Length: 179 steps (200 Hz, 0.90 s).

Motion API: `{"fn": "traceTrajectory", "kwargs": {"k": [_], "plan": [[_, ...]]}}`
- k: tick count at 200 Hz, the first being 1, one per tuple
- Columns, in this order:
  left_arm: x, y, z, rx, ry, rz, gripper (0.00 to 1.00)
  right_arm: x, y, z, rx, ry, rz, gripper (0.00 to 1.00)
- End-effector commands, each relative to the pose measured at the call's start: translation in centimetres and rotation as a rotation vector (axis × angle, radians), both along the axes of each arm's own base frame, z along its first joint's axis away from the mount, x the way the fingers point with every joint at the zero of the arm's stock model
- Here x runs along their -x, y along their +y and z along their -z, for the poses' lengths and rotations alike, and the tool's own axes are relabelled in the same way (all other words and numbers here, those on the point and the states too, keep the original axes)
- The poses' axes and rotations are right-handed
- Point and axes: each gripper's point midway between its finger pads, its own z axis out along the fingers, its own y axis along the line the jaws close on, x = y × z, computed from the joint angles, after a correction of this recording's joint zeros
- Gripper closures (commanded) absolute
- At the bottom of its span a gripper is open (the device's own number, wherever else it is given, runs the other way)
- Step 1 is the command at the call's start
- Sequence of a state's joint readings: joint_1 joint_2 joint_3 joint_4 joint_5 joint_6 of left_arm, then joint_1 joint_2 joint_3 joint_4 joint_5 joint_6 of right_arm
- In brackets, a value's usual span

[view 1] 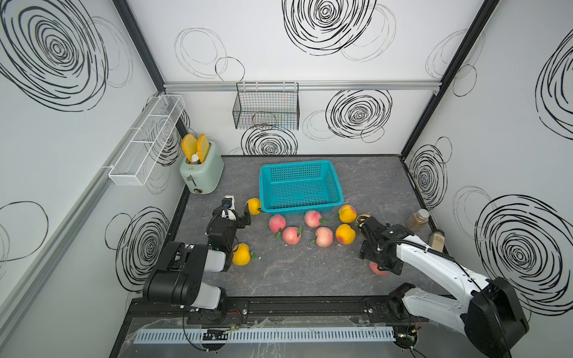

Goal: Put the peaches into the basket
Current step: Pick up the peach from the center of the board.

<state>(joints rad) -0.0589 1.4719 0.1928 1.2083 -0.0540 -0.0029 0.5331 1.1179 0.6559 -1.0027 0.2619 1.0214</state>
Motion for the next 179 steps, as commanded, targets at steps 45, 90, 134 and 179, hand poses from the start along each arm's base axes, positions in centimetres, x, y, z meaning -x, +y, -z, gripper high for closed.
{"fn": "traceTrajectory", "kwargs": {"k": [45, 90, 134, 179], "plan": [[-0.5, 0.0, -2.6, -0.007, -0.095, -0.001, 0.02, -1.3, 1.3, 0.4, -0.036, -0.026, 0.002, 0.14], [-0.5, 0.0, -2.6, -0.005, -0.097, 0.0, 0.02, -1.3, 1.6, 0.8, -0.062, -0.039, 0.005, 0.29], [-0.5, 0.0, -2.6, -0.005, -0.096, 0.0, 0.02, -1.6, 2.0, 0.8, -0.091, -0.058, 0.0, 0.36], [-0.5, 0.0, -2.6, -0.005, -0.096, -0.001, 0.02, -2.2, 2.2, 0.1, -0.1, -0.084, -0.007, 0.44]]}}
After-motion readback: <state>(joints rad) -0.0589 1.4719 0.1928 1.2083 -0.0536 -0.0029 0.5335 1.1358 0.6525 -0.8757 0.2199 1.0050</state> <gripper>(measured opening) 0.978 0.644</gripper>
